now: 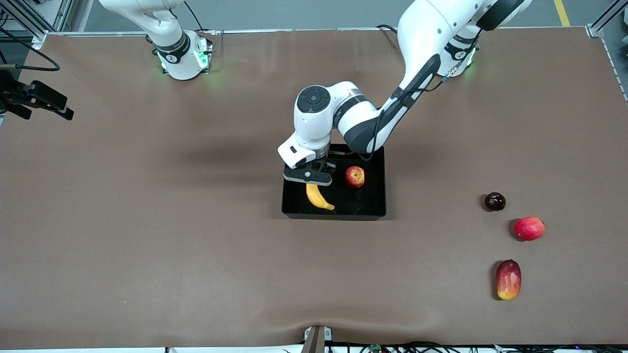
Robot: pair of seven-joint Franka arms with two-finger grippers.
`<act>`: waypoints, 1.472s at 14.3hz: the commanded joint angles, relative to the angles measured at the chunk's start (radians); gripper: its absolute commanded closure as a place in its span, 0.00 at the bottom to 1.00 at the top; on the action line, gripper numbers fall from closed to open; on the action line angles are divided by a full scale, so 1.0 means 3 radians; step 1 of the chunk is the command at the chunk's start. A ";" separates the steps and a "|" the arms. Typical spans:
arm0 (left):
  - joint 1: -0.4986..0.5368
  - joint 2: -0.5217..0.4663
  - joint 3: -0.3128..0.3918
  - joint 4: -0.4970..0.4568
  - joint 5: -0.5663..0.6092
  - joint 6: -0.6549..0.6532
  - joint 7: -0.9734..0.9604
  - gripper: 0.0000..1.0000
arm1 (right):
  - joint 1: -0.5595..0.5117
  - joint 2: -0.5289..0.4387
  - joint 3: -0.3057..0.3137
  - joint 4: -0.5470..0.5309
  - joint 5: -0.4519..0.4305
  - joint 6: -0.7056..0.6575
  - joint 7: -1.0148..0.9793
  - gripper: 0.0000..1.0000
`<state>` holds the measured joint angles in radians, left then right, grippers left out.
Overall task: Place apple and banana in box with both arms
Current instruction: 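Lift the banana with the left gripper and carry it into the tray, then release the banana in the tray and raise the left gripper away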
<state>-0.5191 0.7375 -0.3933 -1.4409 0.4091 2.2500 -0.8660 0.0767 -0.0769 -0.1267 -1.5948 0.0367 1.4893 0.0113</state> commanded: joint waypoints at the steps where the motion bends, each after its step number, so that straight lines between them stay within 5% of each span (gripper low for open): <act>1: -0.0054 0.0103 0.0038 0.0032 0.0236 0.0073 -0.0018 1.00 | -0.0082 0.0001 0.0044 0.0003 0.0072 -0.0025 -0.0032 0.00; 8: -0.0110 0.0441 0.0038 0.0032 0.0380 0.0349 -0.0064 1.00 | -0.0087 0.0001 0.0044 0.0003 0.0072 -0.0025 -0.0032 0.00; 9: -0.0115 0.0446 0.0038 0.0032 0.0385 0.0349 -0.0064 0.93 | -0.0087 0.0001 0.0044 0.0003 0.0072 -0.0025 -0.0032 0.00; 10: -0.0105 0.0441 0.0038 0.0027 0.0395 0.0349 -0.0054 0.80 | -0.0087 0.0001 0.0044 0.0003 0.0072 -0.0025 -0.0032 0.00; 11: -0.0080 0.0436 0.0038 0.0027 0.0395 0.0349 -0.0048 0.52 | -0.0087 0.0001 0.0044 0.0003 0.0072 -0.0025 -0.0032 0.00; 12: -0.0070 0.0415 0.0038 0.0022 0.0400 0.0334 -0.0043 0.01 | -0.0087 0.0001 0.0044 0.0003 0.0072 -0.0025 -0.0032 0.00; 16: 0.0032 0.0206 0.0038 0.0053 0.0360 0.0054 -0.0023 0.00 | -0.0117 0.0001 0.0039 -0.0002 0.0072 -0.0025 -0.0032 0.00; 21: 0.0635 -0.0504 -0.0136 0.0048 0.0024 -0.0678 0.0053 0.00 | -0.0123 0.0001 0.0044 -0.0002 0.0072 -0.0025 -0.0032 0.00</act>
<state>-0.3948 0.6963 -0.4161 -1.3871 0.4747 2.1200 -0.8638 0.0636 -0.0756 -0.1270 -1.5951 0.0370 1.4865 0.0113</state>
